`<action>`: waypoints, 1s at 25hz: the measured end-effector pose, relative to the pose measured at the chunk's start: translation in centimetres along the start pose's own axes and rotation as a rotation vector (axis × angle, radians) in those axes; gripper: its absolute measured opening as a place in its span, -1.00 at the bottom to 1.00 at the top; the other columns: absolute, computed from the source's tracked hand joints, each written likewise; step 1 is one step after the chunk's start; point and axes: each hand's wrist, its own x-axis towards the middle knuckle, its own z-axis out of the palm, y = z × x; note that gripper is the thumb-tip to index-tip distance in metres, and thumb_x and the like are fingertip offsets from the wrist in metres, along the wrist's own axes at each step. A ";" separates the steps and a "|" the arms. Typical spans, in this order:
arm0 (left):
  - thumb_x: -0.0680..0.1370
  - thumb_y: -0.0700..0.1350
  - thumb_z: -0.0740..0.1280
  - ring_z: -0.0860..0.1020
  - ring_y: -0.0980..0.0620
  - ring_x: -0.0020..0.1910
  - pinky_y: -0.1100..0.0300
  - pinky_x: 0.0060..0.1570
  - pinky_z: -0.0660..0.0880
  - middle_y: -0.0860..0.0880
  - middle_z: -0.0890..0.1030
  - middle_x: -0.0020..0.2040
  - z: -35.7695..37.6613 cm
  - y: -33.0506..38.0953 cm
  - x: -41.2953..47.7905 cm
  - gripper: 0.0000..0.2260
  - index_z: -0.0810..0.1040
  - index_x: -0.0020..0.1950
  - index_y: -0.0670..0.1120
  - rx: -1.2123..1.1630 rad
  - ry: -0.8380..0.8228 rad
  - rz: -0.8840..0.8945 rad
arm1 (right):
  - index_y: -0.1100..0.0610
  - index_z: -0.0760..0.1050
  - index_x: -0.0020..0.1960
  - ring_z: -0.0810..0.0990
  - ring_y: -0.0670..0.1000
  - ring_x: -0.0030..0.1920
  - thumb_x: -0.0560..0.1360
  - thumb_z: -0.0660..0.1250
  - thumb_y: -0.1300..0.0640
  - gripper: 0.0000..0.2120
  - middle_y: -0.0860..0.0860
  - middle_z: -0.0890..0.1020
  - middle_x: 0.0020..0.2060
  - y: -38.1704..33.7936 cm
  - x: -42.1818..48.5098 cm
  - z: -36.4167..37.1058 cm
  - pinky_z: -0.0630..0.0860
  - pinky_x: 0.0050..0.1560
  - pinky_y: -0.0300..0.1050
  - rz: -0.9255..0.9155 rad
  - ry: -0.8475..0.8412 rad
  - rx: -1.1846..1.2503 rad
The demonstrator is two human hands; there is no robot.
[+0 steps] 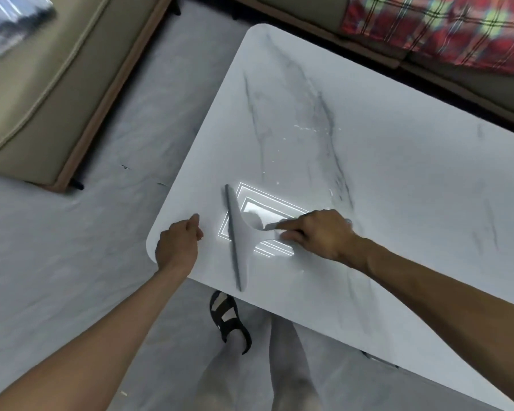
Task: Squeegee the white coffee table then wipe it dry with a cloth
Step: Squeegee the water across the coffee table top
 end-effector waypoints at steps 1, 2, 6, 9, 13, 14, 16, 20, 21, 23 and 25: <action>0.62 0.07 0.11 0.54 -0.04 -0.17 0.11 -0.17 0.40 -0.02 0.64 -0.14 -0.3 -0.5 0.7 -0.66 0.56 -0.16 -0.07 0.034 0.034 -0.003 | -0.43 0.36 0.29 0.59 0.01 0.09 0.57 0.03 -0.30 -0.68 -0.16 0.65 0.10 -2.2 3.0 0.5 0.17 -0.31 -0.19 -0.084 -0.037 0.004; 0.61 0.02 0.14 0.53 -0.05 -0.11 0.10 -0.13 0.40 -0.06 0.63 -0.05 -0.5 -0.9 1.4 -0.74 0.55 -0.07 -0.09 0.053 0.064 -0.004 | -0.39 0.39 0.29 0.57 0.02 0.14 0.57 0.06 -0.28 -0.68 -0.13 0.63 0.14 -4.2 5.7 0.9 0.21 -0.22 -0.18 -0.151 -0.066 0.015; 0.56 -0.15 0.23 0.52 -0.14 0.09 0.10 0.01 0.42 -0.13 0.55 0.14 -0.3 -1.4 3.4 -0.84 0.44 0.12 -0.13 0.072 0.084 -0.027 | -0.31 0.42 0.31 0.55 0.08 0.19 0.58 0.06 -0.24 -0.66 -0.05 0.60 0.20 -6.4 11.7 1.4 0.28 -0.06 -0.11 -0.220 -0.120 0.025; 0.54 -0.17 0.26 0.52 -0.12 0.12 0.14 -0.02 0.37 -0.11 0.52 0.20 1.8 0.7 3.9 -0.73 0.40 0.24 -0.10 0.082 0.012 -0.039 | -0.34 0.43 0.27 0.59 0.12 0.09 0.59 0.06 -0.23 -0.69 -0.02 0.65 0.07 -0.8 11.1 -0.2 0.33 -0.07 -0.08 -0.156 -0.017 0.058; 0.52 -0.09 0.36 0.44 -0.13 0.23 0.03 0.18 0.44 -0.14 0.42 0.28 6.0 6.9 4.0 -0.59 0.36 0.30 -0.16 0.130 -0.087 0.126 | -0.49 0.36 0.25 0.60 0.04 -0.07 0.56 0.04 -0.29 -0.70 -0.14 0.63 -0.21 10.5 5.0 -3.0 0.47 -0.13 -0.08 0.142 -0.012 0.158; 0.49 -0.04 0.39 0.40 -0.15 0.27 -0.02 0.23 0.41 -0.16 0.38 0.28 6.9 8.5 4.2 -0.54 0.35 0.30 -0.18 0.170 -0.091 0.174 | -0.55 0.32 0.23 0.58 0.02 -0.11 0.55 0.02 -0.32 -0.71 -0.17 0.58 -0.29 12.8 3.2 -3.4 0.50 -0.12 -0.07 0.221 -0.026 0.190; 0.45 0.01 0.43 0.29 -0.24 0.36 -0.07 0.33 0.31 -0.21 0.30 0.32 8.6 11.9 4.9 -0.41 0.27 0.35 -0.19 0.284 -0.091 0.226 | -0.61 0.26 0.19 0.56 0.03 -0.13 0.53 -0.02 -0.35 -0.73 -0.17 0.57 -0.29 17.0 -0.3 -4.2 0.53 -0.12 -0.04 0.360 -0.025 0.182; 0.47 0.09 0.42 -0.14 -0.40 0.51 -0.15 0.51 -0.09 -0.45 -0.15 0.50 10.9 15.9 6.8 -0.03 -0.20 0.55 -0.22 0.480 -0.141 0.112 | -0.44 0.39 0.21 0.60 0.09 -0.13 0.50 -0.11 -0.39 -0.59 -0.13 0.67 -0.16 21.6 -4.2 -6.5 0.50 -0.21 -0.08 0.464 0.060 0.045; 0.46 0.11 0.42 -0.17 -0.42 0.51 -0.16 0.51 -0.11 -0.48 -0.18 0.49 11.3 16.3 7.4 0.00 -0.24 0.54 -0.23 0.509 -0.145 0.088 | -0.41 0.41 0.21 0.61 0.12 -0.10 0.49 -0.12 -0.40 -0.56 -0.12 0.68 -0.13 22.0 -3.7 -7.2 0.52 -0.18 -0.06 0.454 0.102 0.040; 0.46 0.12 0.42 -0.16 -0.47 0.49 -0.19 0.50 -0.08 -0.52 -0.18 0.47 11.7 16.6 8.1 0.01 -0.24 0.54 -0.25 0.565 -0.151 0.083 | -0.32 0.43 0.24 0.62 0.16 0.03 0.53 -0.02 -0.35 -0.60 -0.07 0.69 0.01 21.7 0.0 -9.2 0.50 -0.05 -0.03 0.420 0.234 0.123; 0.47 0.13 0.41 -0.14 -0.50 0.48 -0.19 0.50 -0.03 -0.55 -0.17 0.45 12.0 16.5 8.6 0.00 -0.23 0.54 -0.26 0.592 -0.165 0.093 | -0.23 0.43 0.30 0.58 0.19 0.15 0.57 0.06 -0.23 -0.64 -0.01 0.65 0.15 20.3 6.8 -11.6 0.46 0.08 0.01 0.386 0.324 0.241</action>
